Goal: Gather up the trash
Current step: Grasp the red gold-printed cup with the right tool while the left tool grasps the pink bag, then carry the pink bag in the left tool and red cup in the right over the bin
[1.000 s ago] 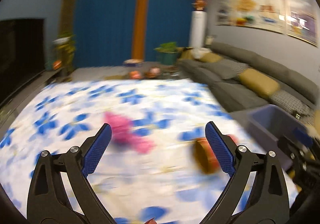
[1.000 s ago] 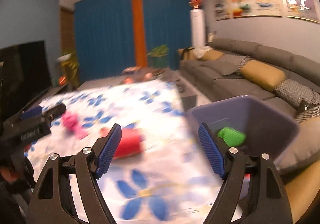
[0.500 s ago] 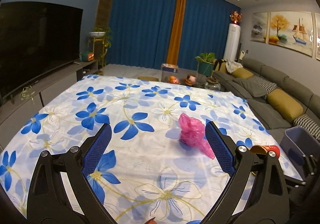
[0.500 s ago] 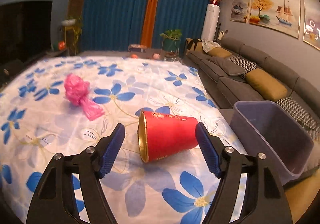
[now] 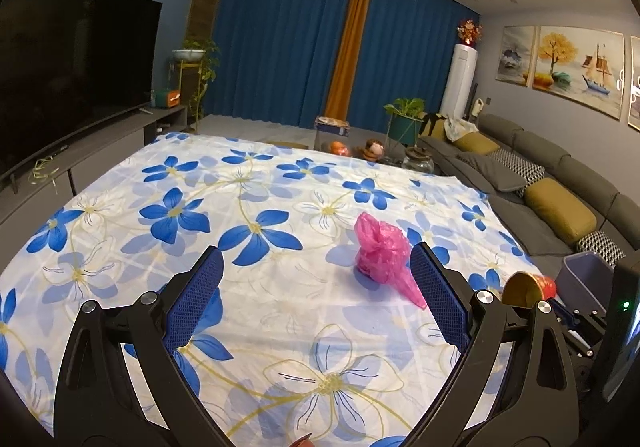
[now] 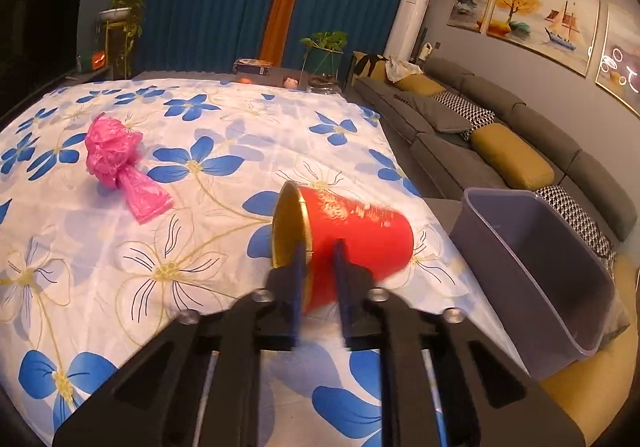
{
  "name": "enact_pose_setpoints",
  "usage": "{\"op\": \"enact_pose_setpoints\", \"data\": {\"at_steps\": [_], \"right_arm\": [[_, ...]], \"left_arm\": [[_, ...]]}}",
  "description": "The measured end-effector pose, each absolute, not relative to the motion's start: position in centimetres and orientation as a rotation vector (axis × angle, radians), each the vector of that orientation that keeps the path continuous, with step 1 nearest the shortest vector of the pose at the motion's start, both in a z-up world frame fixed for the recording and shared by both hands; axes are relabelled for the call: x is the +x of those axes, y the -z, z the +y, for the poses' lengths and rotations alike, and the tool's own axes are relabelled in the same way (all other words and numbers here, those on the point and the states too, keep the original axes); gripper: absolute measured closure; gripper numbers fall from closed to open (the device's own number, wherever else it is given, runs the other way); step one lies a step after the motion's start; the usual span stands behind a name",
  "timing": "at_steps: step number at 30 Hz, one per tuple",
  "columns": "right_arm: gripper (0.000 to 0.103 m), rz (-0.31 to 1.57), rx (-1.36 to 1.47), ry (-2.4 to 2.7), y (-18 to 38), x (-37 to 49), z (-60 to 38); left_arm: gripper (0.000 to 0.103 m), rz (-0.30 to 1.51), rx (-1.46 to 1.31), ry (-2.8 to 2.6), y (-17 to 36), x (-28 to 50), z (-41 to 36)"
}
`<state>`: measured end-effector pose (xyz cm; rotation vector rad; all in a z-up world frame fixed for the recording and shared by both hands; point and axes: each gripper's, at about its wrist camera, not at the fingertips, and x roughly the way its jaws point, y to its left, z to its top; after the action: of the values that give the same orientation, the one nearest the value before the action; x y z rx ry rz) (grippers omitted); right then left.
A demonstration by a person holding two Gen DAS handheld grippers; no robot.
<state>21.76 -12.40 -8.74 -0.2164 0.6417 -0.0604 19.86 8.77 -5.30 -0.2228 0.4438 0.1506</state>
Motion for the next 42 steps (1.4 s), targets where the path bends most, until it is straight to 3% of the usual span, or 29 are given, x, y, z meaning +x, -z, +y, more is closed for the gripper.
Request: {"op": "enact_pose_setpoints", "data": {"at_steps": [28, 34, 39, 42], "right_arm": [[0.099, 0.475, 0.049, -0.012, 4.1, 20.9, -19.5], [0.099, 0.483, 0.060, -0.019, 4.6, 21.1, -19.7], [0.099, 0.483, 0.070, -0.025, 4.5, 21.3, -19.9], [0.099, 0.483, 0.074, -0.032, 4.4, 21.3, -19.9]], "left_arm": [[0.013, 0.594, -0.127, -0.071, 7.1, 27.9, 4.4], [0.034, 0.669, -0.131, -0.040, 8.6, 30.3, 4.2], [0.061, 0.730, -0.133, -0.008, 9.7, 31.8, 4.3], [0.072, 0.744, -0.153, 0.027, 10.1, 32.0, 4.4]]}}
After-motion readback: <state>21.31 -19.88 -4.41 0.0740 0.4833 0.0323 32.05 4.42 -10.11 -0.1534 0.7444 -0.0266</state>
